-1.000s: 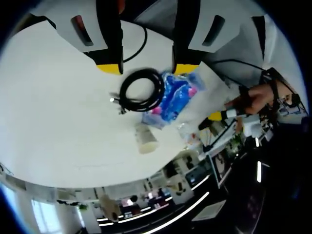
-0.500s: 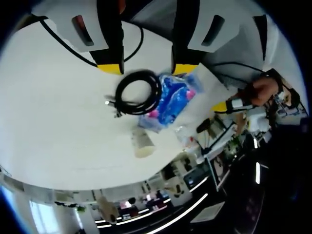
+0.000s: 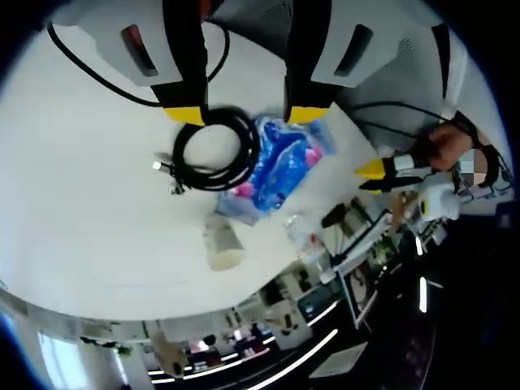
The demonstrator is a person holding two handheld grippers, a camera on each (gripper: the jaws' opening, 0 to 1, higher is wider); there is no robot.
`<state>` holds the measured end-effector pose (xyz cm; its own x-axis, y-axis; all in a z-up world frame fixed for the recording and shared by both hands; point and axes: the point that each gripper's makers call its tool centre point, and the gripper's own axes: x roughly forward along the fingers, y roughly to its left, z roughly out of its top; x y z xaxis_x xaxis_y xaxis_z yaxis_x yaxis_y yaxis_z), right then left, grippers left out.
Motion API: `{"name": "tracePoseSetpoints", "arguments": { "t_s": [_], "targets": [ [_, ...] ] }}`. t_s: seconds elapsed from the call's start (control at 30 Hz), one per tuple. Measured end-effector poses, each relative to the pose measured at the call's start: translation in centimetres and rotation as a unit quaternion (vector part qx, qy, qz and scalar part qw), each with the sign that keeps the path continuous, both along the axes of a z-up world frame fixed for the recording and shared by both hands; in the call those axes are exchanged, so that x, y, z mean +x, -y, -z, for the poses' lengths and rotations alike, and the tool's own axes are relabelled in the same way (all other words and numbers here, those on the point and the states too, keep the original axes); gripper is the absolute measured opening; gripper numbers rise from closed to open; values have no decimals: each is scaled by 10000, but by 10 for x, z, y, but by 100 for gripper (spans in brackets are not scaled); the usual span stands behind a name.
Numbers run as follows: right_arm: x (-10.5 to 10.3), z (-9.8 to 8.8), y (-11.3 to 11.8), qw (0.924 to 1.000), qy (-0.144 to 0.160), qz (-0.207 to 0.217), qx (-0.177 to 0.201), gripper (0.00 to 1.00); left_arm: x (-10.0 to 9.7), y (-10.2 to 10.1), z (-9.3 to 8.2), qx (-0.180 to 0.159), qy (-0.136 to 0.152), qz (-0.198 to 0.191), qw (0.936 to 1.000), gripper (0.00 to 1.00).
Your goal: Arrange the tabletop items into an orderly group along one side of the table until the central work area is clear of visible clutter.
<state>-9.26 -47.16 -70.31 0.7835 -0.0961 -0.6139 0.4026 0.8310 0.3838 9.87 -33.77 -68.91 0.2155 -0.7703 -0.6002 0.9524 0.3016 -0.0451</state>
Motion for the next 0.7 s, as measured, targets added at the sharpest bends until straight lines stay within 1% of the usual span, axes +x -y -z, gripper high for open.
{"name": "tracePoseSetpoints", "arguments": {
  "t_s": [0.17, 0.27, 0.37, 0.5, 0.6, 0.7],
  "targets": [
    [18, -4, 11, 10000, 75, -19, -51, 34, -1, -4, -2, 22, 75, 21, 10000, 48],
    [27, -7, 19, 9999, 109, -7, -94, 34, -1, -4, 3, 27, -43, -48, 10000, 47],
    [37, -8, 28, 9998, 143, -13, -120, 33, 1, -4, 3, -37, -87, -125, 9999, 47],
    [54, -17, 47, 9993, 343, 142, -68, 32, 0, -4, 3, -15, -47, -103, 9999, 47],
    [67, -22, 62, 9990, 368, 206, -121, 31, 0, -4, 3, 5, -12, -110, 9999, 47],
    [79, -27, 82, 9984, 386, 384, -150, 31, 2, -5, 2, -13, -9, -159, 9999, 47]
  ]
}}
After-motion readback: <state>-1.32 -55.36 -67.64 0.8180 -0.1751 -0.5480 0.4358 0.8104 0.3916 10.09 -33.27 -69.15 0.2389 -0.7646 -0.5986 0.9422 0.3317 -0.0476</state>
